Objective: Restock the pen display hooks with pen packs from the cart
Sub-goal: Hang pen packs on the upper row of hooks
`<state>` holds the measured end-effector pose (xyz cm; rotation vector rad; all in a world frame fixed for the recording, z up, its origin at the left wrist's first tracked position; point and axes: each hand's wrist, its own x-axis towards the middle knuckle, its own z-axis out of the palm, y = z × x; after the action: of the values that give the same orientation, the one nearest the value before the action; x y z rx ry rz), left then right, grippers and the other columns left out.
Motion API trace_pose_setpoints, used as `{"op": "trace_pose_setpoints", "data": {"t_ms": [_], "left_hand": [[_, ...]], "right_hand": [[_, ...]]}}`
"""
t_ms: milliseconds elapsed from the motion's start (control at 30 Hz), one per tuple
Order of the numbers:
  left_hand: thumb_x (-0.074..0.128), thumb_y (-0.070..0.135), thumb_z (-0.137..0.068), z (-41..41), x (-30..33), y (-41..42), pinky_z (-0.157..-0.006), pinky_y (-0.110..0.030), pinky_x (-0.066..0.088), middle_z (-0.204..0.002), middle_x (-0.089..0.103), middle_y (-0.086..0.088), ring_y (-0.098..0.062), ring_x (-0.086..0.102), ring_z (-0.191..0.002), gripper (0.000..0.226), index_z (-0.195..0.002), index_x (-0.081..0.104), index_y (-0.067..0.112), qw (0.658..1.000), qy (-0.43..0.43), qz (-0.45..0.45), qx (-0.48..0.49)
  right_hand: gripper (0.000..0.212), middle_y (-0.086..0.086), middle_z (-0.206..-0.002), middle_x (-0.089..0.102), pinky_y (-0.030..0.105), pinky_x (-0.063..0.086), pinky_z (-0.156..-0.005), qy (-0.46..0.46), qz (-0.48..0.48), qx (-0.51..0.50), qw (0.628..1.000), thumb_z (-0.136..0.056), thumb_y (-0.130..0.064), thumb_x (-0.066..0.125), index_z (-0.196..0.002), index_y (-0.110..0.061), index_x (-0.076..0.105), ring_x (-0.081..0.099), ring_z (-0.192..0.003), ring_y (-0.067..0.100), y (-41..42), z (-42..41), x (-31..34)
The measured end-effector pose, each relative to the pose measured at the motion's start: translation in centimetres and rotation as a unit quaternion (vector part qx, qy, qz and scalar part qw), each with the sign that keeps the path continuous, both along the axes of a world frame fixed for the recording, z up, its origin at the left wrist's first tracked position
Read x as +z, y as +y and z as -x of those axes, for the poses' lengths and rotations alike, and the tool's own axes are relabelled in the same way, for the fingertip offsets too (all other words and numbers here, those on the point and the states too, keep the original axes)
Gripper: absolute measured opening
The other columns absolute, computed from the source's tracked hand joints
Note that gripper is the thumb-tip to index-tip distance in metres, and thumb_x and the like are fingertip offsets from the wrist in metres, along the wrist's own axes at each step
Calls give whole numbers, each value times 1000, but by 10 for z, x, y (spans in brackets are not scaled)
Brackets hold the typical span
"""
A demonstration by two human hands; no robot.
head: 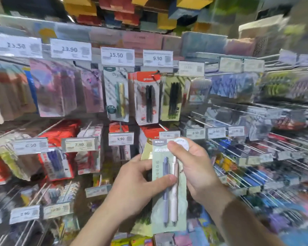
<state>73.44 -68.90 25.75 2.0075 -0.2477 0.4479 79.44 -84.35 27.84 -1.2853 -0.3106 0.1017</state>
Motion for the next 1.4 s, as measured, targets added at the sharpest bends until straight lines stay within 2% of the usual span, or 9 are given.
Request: {"op": "trace_pose_setpoints", "data": {"t_ms": [300, 367, 433, 533, 733, 967, 1167, 1267, 1400], "left_hand": [[83, 41, -81, -43, -13, -65, -84, -4, 41, -114, 64, 41, 15, 62, -106, 10, -90, 82, 44, 1000, 30, 5, 4], [82, 43, -81, -48, -16, -73, -83, -3, 40, -114, 65, 40, 16, 62, -106, 11, -91, 82, 45, 999, 41, 17, -3], [82, 45, -80, -53, -21, -78, -85, -6, 42, -115, 68, 34, 13, 63, -108, 11, -91, 82, 46, 998, 53, 20, -7], [78, 52, -79, -58, -29, -78, -92, -17, 45, -118, 69, 31, 10, 62, -111, 15, -91, 82, 45, 996, 82, 36, -7], [77, 47, -85, -59, -37, -62, -93, -24, 50, -112, 72, 30, 7, 67, -103, 11, -92, 83, 42, 991, 112, 74, 15], [79, 46, -84, -63, -53, -47, -89, -22, 49, -110, 73, 29, 8, 67, -101, 10, -87, 83, 38, 991, 121, 54, 18], [78, 53, -84, -84, -79, -68, -93, -23, 53, -108, 76, 24, 2, 70, -103, 21, -94, 84, 35, 981, 175, 19, -77], [80, 60, -82, -101, -99, -86, -89, -40, 57, -97, 80, 4, -14, 73, -88, 36, -90, 83, 25, 965, 239, 5, -106], [77, 45, -91, -128, -114, -111, -57, -27, 33, -49, 51, 15, -2, 41, -50, 39, -54, 70, 35, 948, 297, -24, -117]], "right_hand": [[16, 0, -105, 79, 55, 52, -103, -18, 62, -32, 997, -94, -49, 67, -102, -37, 72, 74, -103, 23, -61, -46, -26], [45, -4, -114, 77, 52, 51, -105, -29, 65, -32, 997, -84, -66, 65, -118, -36, 66, 72, -110, 19, -68, -51, -33], [61, -16, -115, 74, 36, 51, -106, -31, 94, -35, 995, -78, -73, 62, -124, -34, 61, 68, -111, 6, -75, -55, -39], [25, -38, -75, 66, 2, 45, -75, -7, 130, -29, 991, -104, -47, 52, -90, -28, 62, 62, -78, -18, -81, -59, -44], [37, 4, -120, 76, 49, 50, -108, 92, 13, -9, 996, -102, -43, 59, -128, -19, 69, 71, -113, 23, -72, -71, -57], [15, 5, -105, 78, 54, 55, -100, 25, 128, 9, 991, -103, -24, 60, -103, -22, 75, 73, -106, 29, -61, -66, -68], [20, 19, -110, 76, 65, 51, -101, 84, 41, -3, 996, -94, -25, 68, -107, -13, 77, 70, -110, 42, -80, -80, -87], [26, 12, -111, 77, 58, 49, -107, 125, -17, -53, 991, -90, -29, 76, -111, -14, 76, 70, -113, 36, -91, -100, -88], [9, -25, -82, 72, 21, 43, -88, 129, 10, -88, 988, -94, -31, 74, -102, -26, 73, 59, -90, -8, -111, -137, -83]]}}
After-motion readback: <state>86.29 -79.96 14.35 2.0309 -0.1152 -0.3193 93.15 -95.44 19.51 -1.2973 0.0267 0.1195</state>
